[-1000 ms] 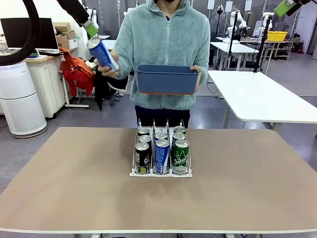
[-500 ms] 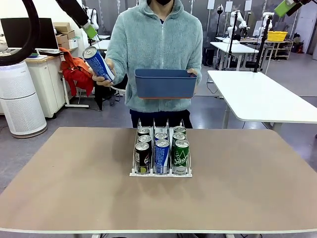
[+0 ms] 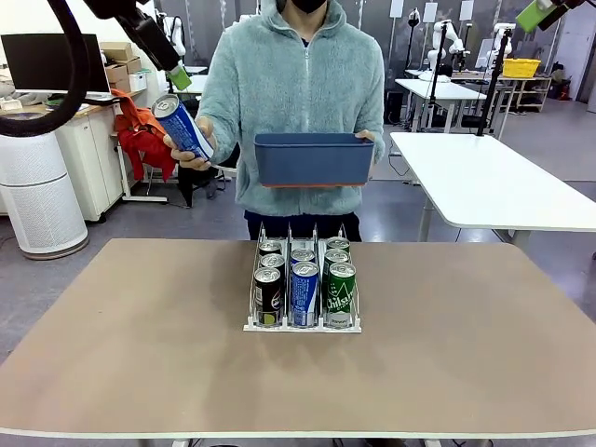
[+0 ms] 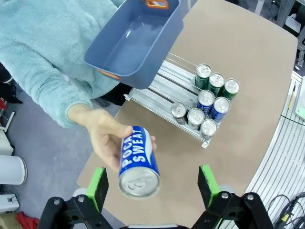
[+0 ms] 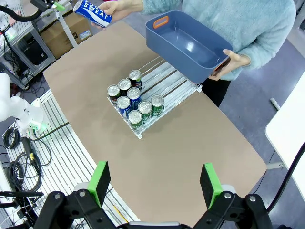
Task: Fill the beverage cans into the dispenser.
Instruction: Pick up the Ionic drink handed by the human.
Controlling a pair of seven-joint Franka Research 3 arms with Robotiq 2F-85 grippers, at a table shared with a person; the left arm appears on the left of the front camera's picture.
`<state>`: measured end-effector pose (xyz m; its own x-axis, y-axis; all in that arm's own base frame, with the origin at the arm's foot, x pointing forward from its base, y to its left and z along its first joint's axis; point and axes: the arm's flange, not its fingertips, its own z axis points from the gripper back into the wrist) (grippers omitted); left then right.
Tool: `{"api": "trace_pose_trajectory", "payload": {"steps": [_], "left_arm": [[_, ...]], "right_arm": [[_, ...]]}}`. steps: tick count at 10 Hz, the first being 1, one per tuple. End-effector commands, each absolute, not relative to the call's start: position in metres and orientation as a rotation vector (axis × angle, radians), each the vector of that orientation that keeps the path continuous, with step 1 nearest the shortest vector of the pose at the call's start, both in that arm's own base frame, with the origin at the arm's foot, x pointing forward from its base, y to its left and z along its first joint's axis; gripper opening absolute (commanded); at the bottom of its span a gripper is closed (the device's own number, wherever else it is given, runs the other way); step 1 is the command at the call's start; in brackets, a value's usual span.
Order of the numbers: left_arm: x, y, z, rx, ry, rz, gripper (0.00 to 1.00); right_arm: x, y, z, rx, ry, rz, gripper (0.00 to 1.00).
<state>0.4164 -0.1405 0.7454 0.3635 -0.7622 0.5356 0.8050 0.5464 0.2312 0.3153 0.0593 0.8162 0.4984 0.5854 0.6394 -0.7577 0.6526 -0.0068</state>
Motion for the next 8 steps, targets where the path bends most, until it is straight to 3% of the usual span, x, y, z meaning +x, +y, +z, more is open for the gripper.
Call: {"api": "trace_pose_trajectory", "payload": {"steps": [1, 8], "left_arm": [[0.420, -0.138, 0.727, -0.058, -0.646, -0.982, 1.00], [0.430, -0.125, 0.687, -0.056, -0.655, -0.905, 1.00]], "right_arm": [[0.313, 0.060, 0.813, 0.299, -0.649, 0.836, 1.00], [0.313, 0.060, 0.813, 0.299, -0.649, 0.836, 1.00]]}}
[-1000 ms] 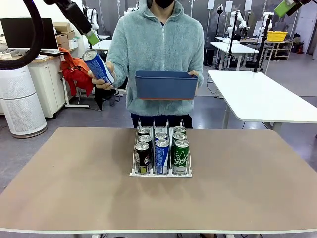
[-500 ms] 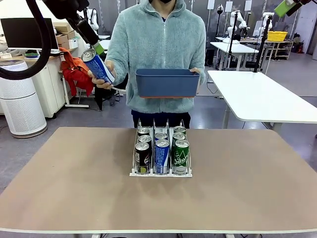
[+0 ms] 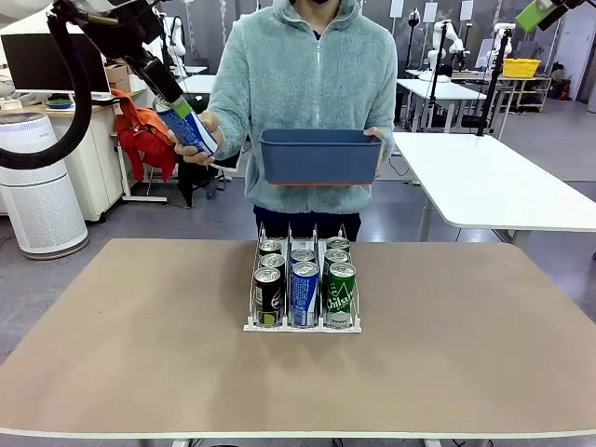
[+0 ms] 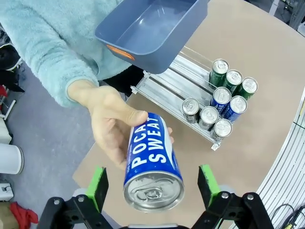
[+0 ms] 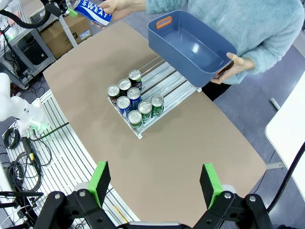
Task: Fill the beverage cans into the dispenser.
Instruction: Pick up the Ionic drink handed by the human.
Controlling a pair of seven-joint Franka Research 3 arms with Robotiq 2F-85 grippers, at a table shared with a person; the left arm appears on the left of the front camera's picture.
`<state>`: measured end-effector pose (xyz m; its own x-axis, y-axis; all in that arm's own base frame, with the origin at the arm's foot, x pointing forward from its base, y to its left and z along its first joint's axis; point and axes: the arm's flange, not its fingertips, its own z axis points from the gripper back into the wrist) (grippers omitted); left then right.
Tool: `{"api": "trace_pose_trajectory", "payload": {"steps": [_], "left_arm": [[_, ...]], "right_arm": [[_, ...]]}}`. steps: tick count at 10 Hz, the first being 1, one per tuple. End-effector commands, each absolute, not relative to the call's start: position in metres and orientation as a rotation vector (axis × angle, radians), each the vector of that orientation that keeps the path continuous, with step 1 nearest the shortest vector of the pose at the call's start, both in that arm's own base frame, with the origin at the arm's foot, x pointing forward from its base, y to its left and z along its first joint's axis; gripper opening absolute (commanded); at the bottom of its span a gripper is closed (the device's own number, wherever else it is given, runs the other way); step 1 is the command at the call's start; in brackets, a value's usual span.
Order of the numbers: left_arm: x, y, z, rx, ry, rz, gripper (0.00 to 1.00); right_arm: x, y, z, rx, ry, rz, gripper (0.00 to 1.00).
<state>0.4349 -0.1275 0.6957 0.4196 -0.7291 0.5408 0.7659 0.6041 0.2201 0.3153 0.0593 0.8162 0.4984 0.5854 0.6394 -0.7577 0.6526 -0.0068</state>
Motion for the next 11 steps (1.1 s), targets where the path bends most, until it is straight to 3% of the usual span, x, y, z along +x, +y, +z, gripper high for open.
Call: {"api": "trace_pose_trajectory", "payload": {"steps": [1, 7, 8, 9, 10, 11], "left_arm": [[0.433, -0.123, 0.684, -0.062, -0.656, -0.902, 1.00], [0.438, -0.126, 0.679, -0.068, -0.629, -0.926, 1.00], [0.439, -0.126, 0.677, -0.068, -0.625, -0.927, 0.40], [0.439, -0.127, 0.677, -0.069, -0.627, -0.926, 0.40], [0.440, -0.126, 0.677, -0.071, -0.633, -0.923, 0.00], [0.439, -0.124, 0.677, -0.070, -0.637, -0.921, 0.34]], "right_arm": [[0.313, 0.060, 0.813, 0.299, -0.649, 0.836, 1.00], [0.313, 0.060, 0.813, 0.299, -0.649, 0.836, 1.00], [0.313, 0.060, 0.813, 0.299, -0.649, 0.836, 1.00], [0.313, 0.060, 0.813, 0.299, -0.649, 0.836, 1.00], [0.313, 0.060, 0.813, 0.299, -0.649, 0.836, 1.00], [0.313, 0.060, 0.813, 0.299, -0.649, 0.836, 1.00]]}}
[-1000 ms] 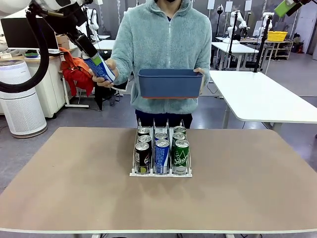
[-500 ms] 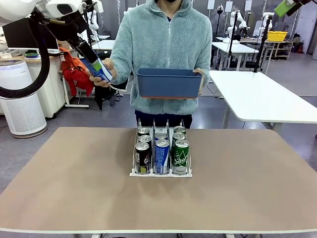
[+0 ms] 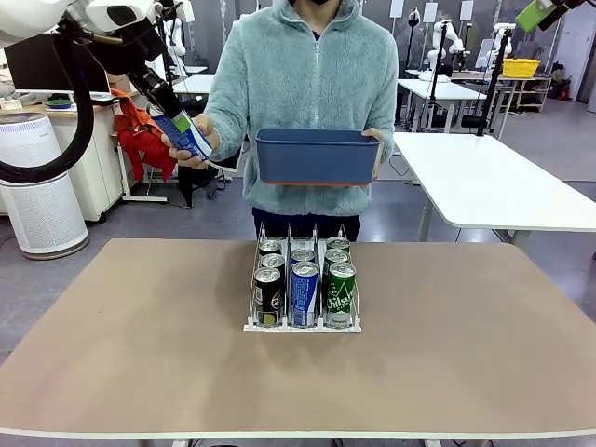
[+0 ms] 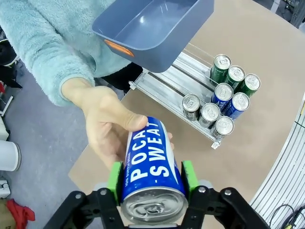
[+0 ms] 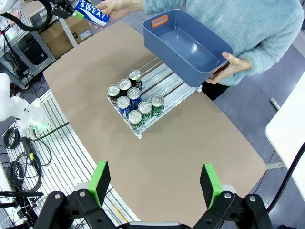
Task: Fill the beverage cans into the dispenser.
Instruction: Pick up the Ionic drink handed by the human.
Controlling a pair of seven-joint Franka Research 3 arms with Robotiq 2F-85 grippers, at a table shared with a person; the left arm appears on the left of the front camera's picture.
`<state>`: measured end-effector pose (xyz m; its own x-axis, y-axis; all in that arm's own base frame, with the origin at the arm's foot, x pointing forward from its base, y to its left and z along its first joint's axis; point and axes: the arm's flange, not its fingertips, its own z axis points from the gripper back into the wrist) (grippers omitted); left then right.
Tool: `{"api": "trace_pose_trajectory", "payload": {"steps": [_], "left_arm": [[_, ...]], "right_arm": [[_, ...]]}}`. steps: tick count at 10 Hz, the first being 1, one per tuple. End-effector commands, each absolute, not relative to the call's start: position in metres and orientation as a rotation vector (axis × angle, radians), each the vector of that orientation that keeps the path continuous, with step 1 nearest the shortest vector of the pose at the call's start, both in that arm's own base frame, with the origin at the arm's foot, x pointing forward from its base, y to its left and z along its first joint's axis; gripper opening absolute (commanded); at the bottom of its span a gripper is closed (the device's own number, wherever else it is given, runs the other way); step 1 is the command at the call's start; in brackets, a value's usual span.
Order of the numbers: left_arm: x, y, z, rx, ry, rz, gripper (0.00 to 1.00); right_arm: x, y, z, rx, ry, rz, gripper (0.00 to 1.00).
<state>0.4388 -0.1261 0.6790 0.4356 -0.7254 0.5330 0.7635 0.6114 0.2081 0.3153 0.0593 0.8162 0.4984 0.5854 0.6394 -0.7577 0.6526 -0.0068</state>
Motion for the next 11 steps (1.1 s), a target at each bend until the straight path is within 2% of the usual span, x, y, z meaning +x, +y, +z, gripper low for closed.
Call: {"api": "trace_pose_trajectory", "payload": {"steps": [1, 10, 11], "left_arm": [[0.4386, -0.1241, 0.6775, -0.070, -0.639, -0.920, 0.00], [0.4339, -0.1213, 0.6782, -0.038, -0.606, -0.929, 0.00], [0.4324, -0.1246, 0.6794, -0.044, -0.656, -0.914, 0.00]], "right_arm": [[0.3132, 0.0596, 0.8130, 0.299, -0.649, 0.836, 1.00], [0.3132, 0.0596, 0.8130, 0.299, -0.649, 0.836, 1.00], [0.3132, 0.0596, 0.8130, 0.299, -0.649, 0.836, 1.00]]}}
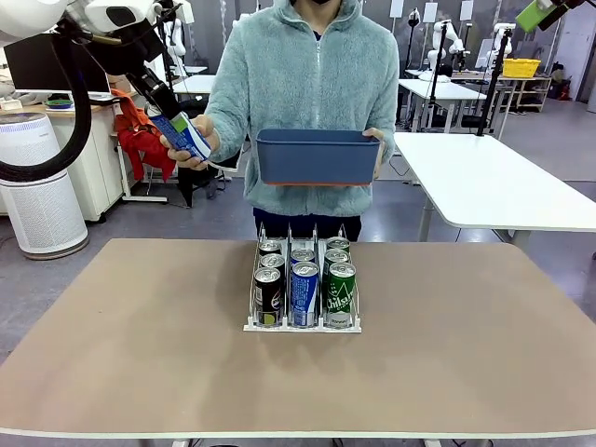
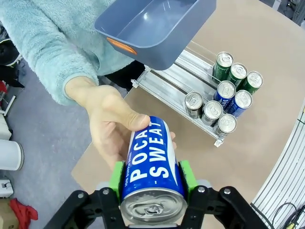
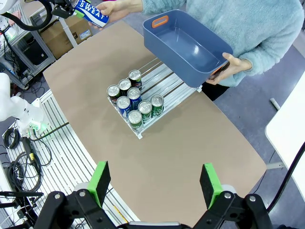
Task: Fill the beverage cans into the dispenser.
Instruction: Pick up the Ionic drink handed by the human.
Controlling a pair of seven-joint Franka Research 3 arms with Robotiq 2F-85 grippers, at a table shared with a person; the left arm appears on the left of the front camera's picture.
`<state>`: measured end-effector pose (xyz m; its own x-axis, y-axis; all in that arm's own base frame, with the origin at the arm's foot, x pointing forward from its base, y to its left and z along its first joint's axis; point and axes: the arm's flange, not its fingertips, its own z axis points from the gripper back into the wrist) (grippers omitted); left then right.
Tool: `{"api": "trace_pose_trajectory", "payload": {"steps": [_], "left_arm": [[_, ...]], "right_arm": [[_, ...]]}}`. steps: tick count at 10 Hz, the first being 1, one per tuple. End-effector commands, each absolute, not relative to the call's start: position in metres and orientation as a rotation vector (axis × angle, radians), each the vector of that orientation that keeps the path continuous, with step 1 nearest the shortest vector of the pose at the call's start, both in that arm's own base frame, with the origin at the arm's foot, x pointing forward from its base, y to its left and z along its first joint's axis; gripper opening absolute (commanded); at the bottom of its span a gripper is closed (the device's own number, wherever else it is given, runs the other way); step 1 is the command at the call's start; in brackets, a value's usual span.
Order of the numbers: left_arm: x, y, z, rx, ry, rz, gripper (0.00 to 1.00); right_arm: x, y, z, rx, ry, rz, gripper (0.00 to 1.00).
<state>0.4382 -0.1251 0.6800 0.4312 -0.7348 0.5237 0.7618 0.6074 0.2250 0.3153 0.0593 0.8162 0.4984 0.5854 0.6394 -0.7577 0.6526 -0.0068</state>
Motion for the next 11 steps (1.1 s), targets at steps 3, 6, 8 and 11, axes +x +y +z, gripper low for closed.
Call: {"api": "trace_pose_trajectory", "payload": {"steps": [3, 6, 8, 11], "left_arm": [[0.4385, -0.1249, 0.6791, -0.049, -0.623, -0.934, 0.00], [0.4385, -0.1249, 0.6791, -0.049, -0.623, -0.934, 0.00], [0.4385, -0.1249, 0.6791, -0.049, -0.623, -0.934, 0.00], [0.4385, -0.1249, 0.6791, -0.049, -0.623, -0.934, 0.00]], "right_arm": [[0.3132, 0.0596, 0.8130, 0.299, -0.649, 0.836, 1.00], [0.3132, 0.0596, 0.8130, 0.299, -0.649, 0.836, 1.00], [0.3132, 0.0596, 0.8130, 0.299, -0.649, 0.836, 1.00], [0.3132, 0.0596, 0.8130, 0.299, -0.649, 0.836, 1.00]]}}
